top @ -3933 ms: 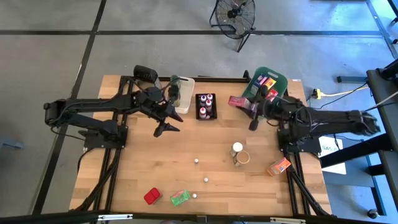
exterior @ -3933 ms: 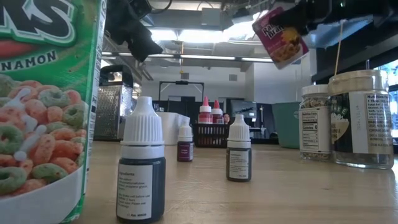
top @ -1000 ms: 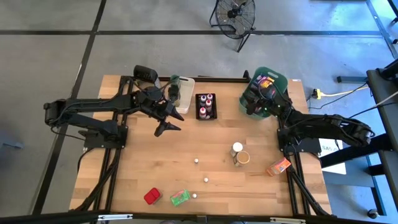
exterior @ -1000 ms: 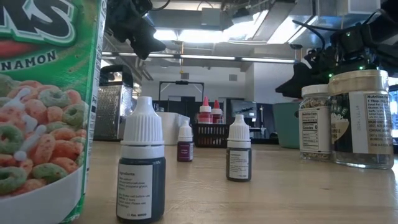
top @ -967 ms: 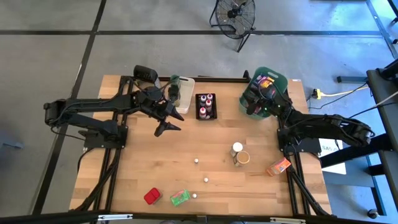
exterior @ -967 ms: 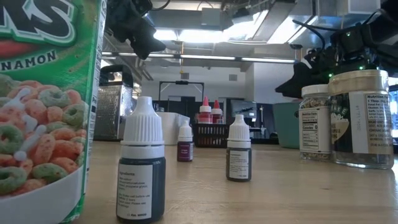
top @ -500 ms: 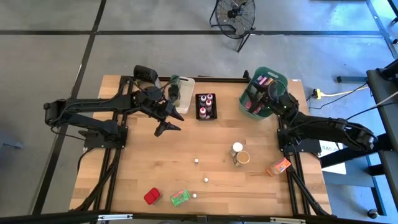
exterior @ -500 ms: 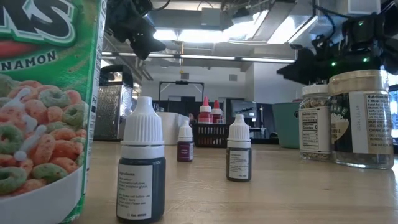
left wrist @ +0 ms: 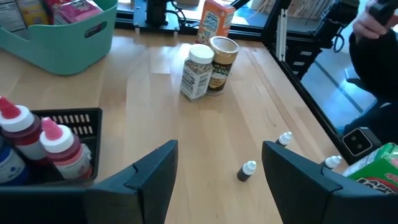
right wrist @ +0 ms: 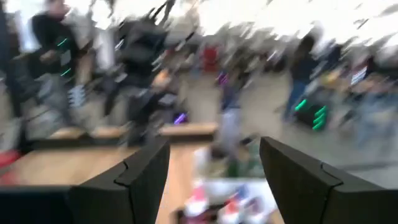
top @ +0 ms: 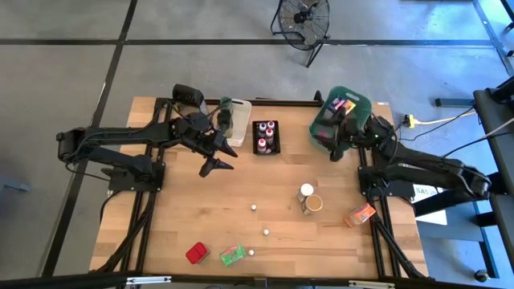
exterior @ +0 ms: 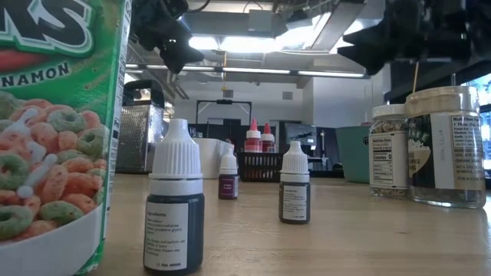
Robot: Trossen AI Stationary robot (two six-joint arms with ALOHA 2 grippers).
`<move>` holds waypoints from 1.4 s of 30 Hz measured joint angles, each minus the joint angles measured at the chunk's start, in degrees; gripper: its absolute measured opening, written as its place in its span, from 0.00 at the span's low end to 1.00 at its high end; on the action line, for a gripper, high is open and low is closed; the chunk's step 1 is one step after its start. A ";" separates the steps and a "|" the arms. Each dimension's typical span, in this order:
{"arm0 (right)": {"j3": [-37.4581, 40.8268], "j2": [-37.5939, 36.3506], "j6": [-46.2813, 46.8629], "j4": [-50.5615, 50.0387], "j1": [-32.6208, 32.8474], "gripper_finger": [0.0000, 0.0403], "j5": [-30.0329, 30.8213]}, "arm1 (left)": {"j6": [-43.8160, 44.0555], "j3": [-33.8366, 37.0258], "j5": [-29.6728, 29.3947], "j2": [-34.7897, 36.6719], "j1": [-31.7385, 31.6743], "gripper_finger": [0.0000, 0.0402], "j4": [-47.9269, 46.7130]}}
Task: Pick & Place Kitchen Items
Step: Put the white seasoning bottle into the white bin
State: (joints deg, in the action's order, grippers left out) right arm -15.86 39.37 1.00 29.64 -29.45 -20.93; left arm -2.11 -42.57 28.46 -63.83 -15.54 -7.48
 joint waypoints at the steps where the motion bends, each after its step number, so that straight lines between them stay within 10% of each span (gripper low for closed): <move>1: -2.12 -0.11 -0.09 -5.20 1.41 0.63 -0.20 | 0.01 0.00 0.01 0.00 0.20 0.57 -0.01; 8: -14.93 1.05 -0.40 -30.71 12.91 0.63 7.38 | 0.21 0.00 0.04 0.00 2.05 0.57 -0.20; 30: -23.39 14.41 -4.19 -35.17 42.66 0.78 33.36 | 5.88 -0.02 0.04 0.00 5.89 0.56 -0.56; 42: -42.59 29.64 28.02 -69.72 48.88 0.78 39.79 | 5.97 -0.02 -0.03 0.00 11.80 0.56 -2.24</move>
State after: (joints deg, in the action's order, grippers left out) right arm -58.45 69.01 29.02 -40.08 19.43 18.86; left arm 3.86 -42.59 28.42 -63.83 -3.74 -9.72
